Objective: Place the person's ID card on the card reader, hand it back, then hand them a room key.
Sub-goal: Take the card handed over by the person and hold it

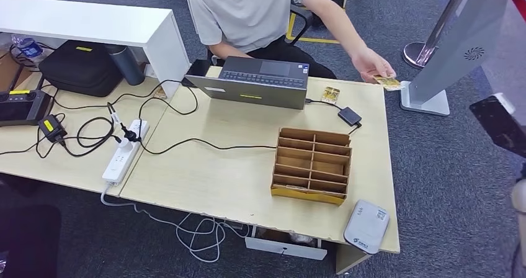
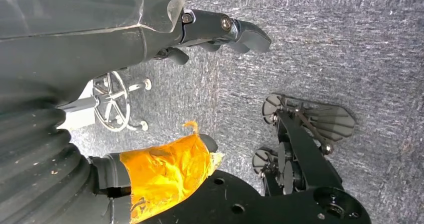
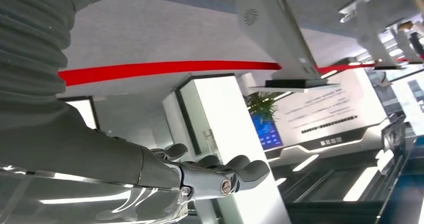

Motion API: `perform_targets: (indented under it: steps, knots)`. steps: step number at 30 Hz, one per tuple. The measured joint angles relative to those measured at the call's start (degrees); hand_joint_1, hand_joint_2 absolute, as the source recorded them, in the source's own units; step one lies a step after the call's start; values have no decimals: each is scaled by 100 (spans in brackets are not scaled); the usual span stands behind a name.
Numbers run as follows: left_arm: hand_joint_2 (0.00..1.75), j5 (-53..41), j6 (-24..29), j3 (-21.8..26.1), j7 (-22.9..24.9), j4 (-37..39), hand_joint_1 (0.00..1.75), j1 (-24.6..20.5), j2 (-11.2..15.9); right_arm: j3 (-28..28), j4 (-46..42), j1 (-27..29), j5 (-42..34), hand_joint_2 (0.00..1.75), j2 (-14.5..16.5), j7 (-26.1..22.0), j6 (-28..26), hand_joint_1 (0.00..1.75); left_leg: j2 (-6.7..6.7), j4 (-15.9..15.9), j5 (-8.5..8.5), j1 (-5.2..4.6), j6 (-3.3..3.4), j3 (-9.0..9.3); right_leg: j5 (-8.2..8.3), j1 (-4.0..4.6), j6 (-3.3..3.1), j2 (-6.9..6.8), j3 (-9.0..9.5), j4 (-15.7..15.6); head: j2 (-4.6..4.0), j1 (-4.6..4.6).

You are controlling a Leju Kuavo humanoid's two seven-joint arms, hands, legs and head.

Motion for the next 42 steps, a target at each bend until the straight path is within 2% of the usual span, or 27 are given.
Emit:
perform_targets:
  steps: [3, 8, 14, 20, 35, 39, 42]
  knots:
    - [175, 47, -212, 10, 36, 0, 0, -4, 0, 456, 23, -240, 214, 175, 143, -47, 11, 0, 11, -2, -1, -1, 0, -3, 1, 0, -1, 11, -5, 2, 1, -1]
    - [175, 100, -510, 76, 57, 31, 0, -43, -19, 1272, 145, -593, 466, 175, 620, 60, -7, 0, 16, -1, 1, 1, -3, 2, 1, 1, -2, 15, -8, 2, 0, -1]
    - [175, 95, -700, 137, 28, 86, 0, -46, -32, 1840, 281, -715, 458, 175, 1020, 139, -63, 0, 6, -1, 4, 3, -7, -1, 0, 2, -2, 5, -9, 2, 1, -1]
    - [175, 79, -778, 144, 39, 96, 0, -45, -49, 2012, 388, -711, 393, 175, 1129, 146, -126, 0, 5, 0, 4, 1, -7, -4, 1, 1, -2, 5, -9, -2, 0, -1]
    - [175, 100, -849, 239, 60, 116, 0, -45, -68, 2104, 444, -658, 326, 175, 1134, 144, -153, 0, 6, 0, 4, 2, -7, -2, 1, 2, -2, 5, -11, -1, 0, -1]
    - [175, 108, -858, 245, 61, 133, 0, -45, -68, 2104, 444, -649, 303, 175, 1134, 139, -157, 175, 7, 0, 4, 2, -7, -3, 1, 1, -2, 6, -11, -1, 0, -1]
    - [175, 126, -884, 266, 62, 140, 0, -45, -72, 2104, 443, -628, 161, 175, 1134, 93, -157, 175, 7, 1, 4, 1, -7, -3, 1, 1, -2, 6, -11, -2, 0, -1]
